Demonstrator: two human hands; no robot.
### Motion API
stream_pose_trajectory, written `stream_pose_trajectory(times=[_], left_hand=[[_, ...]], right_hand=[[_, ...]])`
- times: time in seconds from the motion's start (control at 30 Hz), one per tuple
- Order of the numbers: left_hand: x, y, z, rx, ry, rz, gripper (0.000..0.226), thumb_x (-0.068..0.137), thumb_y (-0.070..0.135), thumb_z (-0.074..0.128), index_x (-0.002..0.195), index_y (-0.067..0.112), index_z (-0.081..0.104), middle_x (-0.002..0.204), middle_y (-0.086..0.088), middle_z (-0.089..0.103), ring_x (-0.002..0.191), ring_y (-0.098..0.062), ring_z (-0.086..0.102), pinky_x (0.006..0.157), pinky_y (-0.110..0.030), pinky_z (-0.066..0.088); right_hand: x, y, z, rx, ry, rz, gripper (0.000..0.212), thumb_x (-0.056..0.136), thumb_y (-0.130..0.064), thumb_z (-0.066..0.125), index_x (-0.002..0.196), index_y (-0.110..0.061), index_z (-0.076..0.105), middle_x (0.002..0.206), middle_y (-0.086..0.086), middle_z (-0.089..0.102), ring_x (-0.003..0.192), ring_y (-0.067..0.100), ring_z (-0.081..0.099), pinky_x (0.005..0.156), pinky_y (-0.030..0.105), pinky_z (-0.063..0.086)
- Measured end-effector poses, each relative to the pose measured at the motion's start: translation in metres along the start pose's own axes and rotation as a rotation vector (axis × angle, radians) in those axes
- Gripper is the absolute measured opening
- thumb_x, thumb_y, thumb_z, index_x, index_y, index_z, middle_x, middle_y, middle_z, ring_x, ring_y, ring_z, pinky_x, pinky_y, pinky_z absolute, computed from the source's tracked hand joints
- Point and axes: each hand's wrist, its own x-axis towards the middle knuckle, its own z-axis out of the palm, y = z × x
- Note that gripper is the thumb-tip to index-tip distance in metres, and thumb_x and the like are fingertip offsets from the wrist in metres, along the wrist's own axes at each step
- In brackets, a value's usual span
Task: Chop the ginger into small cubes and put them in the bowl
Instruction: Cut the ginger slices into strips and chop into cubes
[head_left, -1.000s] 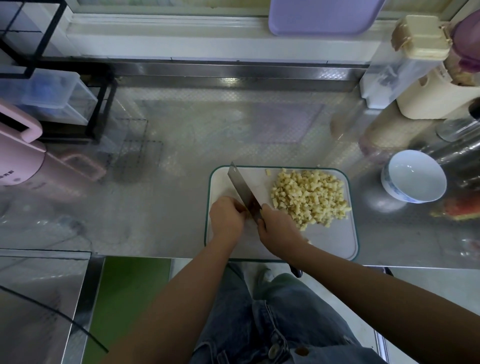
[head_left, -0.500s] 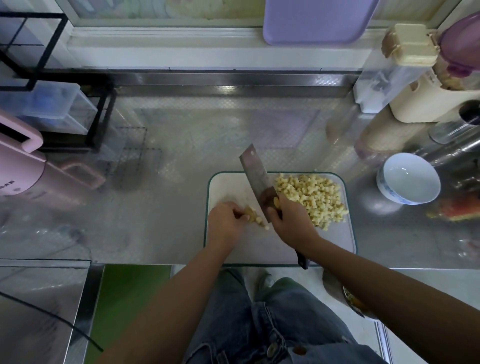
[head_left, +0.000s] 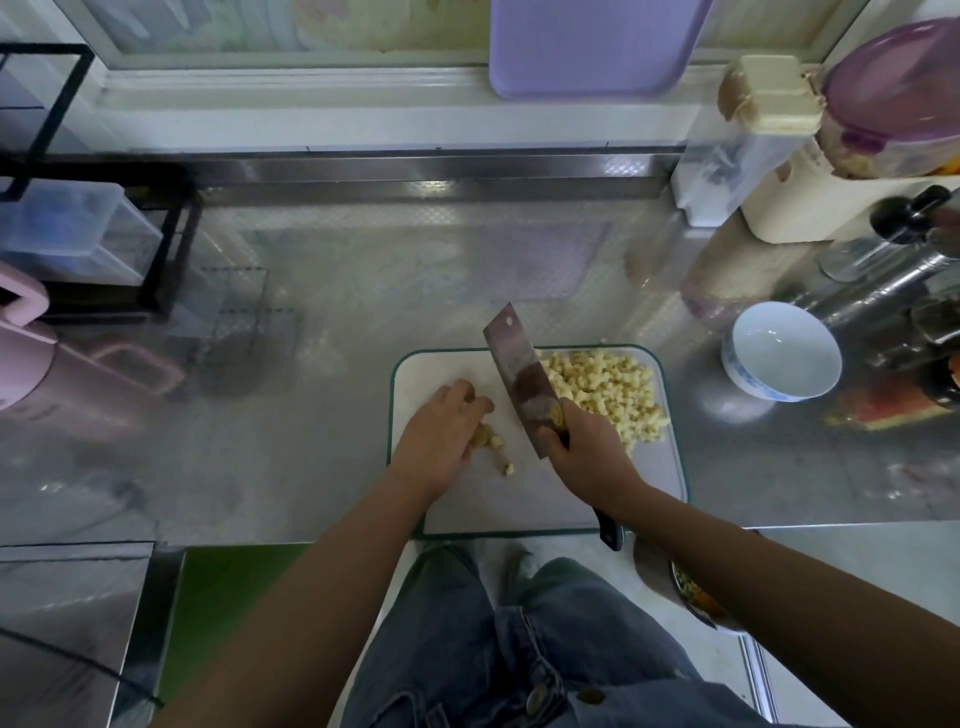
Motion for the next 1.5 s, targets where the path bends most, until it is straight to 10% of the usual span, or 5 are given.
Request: stream_pose_trajectory(times=[0.47,1.1,1.5], left_hand=[[0.003,0.003,0.003,0.104,-0.001,0.055,0.029,0.097,0.025,0.044,0.121,0.023,0.06,0.118,-0.002,0.047,0.11,-0.019,0.043,0.089,-0.029,0.037],[-0.032,-0.007,0.018,-0.128,0.081,-0.328,0.037,0.085,0.031,0.066,0.119,0.019,0.058,0.112,-0.003,0.05,0.106,-0.021,0.047,0.085,-0.034,0.047],[0.014,-0.001,-0.005,0.129,0.013,-0.081,0.03,0.097,0.025,0.043,0.125,0.022,0.055,0.118,-0.005,0.049,0.11,-0.023,0.044,0.086,-0.03,0.038]], right_hand=[[-0.008,0.011,0.005,0.041,-0.013,0.003,0.01,0.092,-0.019,0.055,0.086,-0.02,0.048,0.069,-0.002,0.056,0.057,0.006,0.048,0.049,0.016,0.03],[-0.021,-0.014,0.025,0.048,-0.063,-0.055,0.011,0.091,-0.016,0.056,0.086,-0.008,0.053,0.069,0.006,0.054,0.064,0.024,0.052,0.057,0.034,0.041],[-0.016,-0.006,0.013,0.075,-0.007,0.024,0.008,0.093,-0.014,0.054,0.086,-0.014,0.05,0.065,0.001,0.054,0.057,0.016,0.051,0.053,0.025,0.037]])
